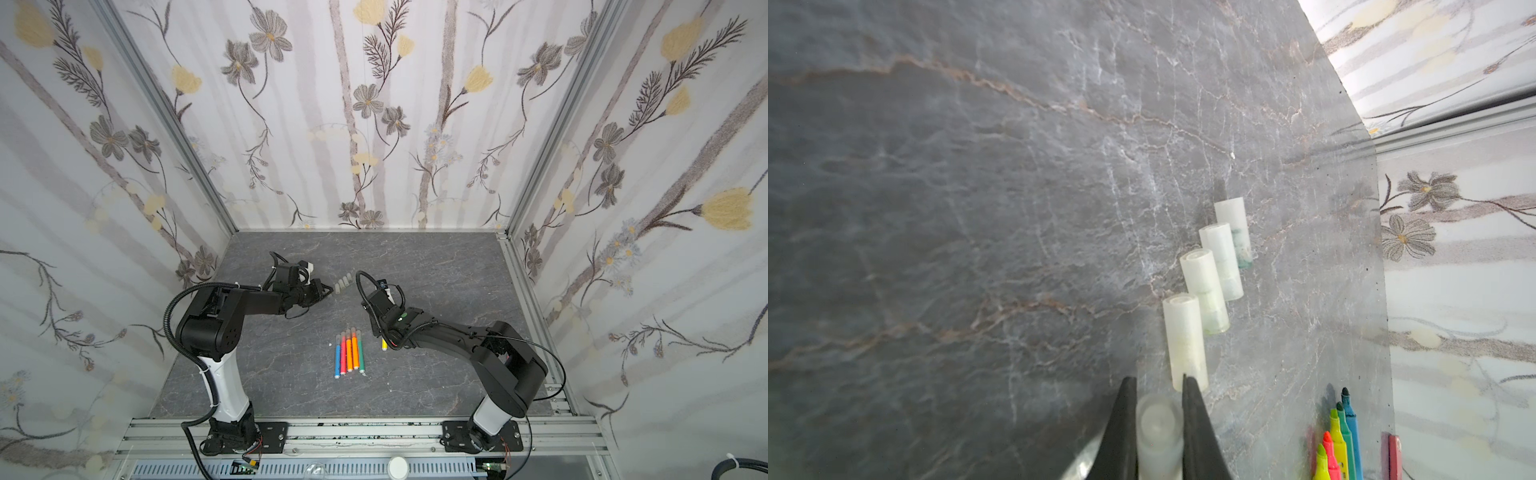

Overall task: Open the pen caps
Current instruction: 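Lower the left gripper and set the lime cap beside the other caps, then move the right gripper to the capped green highlighter while the left draws back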

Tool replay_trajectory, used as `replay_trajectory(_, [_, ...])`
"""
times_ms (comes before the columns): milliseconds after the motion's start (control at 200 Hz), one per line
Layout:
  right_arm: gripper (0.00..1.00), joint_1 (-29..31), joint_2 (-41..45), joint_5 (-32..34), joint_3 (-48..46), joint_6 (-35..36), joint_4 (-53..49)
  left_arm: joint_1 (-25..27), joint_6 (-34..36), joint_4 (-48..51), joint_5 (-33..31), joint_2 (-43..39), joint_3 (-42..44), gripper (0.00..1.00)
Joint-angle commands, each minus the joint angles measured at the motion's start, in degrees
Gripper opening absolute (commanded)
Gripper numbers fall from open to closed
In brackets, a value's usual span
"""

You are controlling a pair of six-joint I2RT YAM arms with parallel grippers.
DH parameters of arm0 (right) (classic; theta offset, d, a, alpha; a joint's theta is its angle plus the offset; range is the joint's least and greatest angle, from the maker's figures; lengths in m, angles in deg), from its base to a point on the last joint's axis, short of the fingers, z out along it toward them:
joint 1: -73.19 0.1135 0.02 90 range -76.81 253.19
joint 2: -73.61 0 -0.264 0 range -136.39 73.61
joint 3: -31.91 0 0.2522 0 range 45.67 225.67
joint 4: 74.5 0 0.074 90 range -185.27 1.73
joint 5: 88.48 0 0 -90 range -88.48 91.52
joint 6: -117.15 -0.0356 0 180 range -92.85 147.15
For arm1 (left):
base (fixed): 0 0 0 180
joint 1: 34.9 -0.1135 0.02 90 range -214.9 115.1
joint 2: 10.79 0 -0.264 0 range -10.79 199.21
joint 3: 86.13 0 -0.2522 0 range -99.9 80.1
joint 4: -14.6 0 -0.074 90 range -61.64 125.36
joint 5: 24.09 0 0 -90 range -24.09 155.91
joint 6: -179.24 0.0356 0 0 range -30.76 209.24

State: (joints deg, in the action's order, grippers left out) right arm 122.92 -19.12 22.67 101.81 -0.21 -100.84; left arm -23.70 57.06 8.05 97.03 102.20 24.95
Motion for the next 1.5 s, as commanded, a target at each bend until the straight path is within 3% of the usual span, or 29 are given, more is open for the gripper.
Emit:
replay_trajectory(0, [0.28,0.4,0.4,-0.8,-0.4,0.0,0.6,0.1,-0.5,-1.4,-0.1,0.4,-0.8,0.12])
replay_trajectory(210, [0.28,1.1,0.0,-1.5,-0.7,-0.3,1.2,0.1,-0.3,-1.3,-0.6,1.4,-1.3,0.2])
replay_trajectory(754, [0.29,4.4,-1.9,-5.8,-2.3,-2.8,5.1,0.1,-0.5,-1.8,-0.9,0.2,-0.5,0.27])
replay_trajectory(1494, [0.34,8.7,-5.5,-9.5,-3.4,-7.3,7.0,-0.3,2.3,5.3,-4.0,-20.3,7.7,0.3])
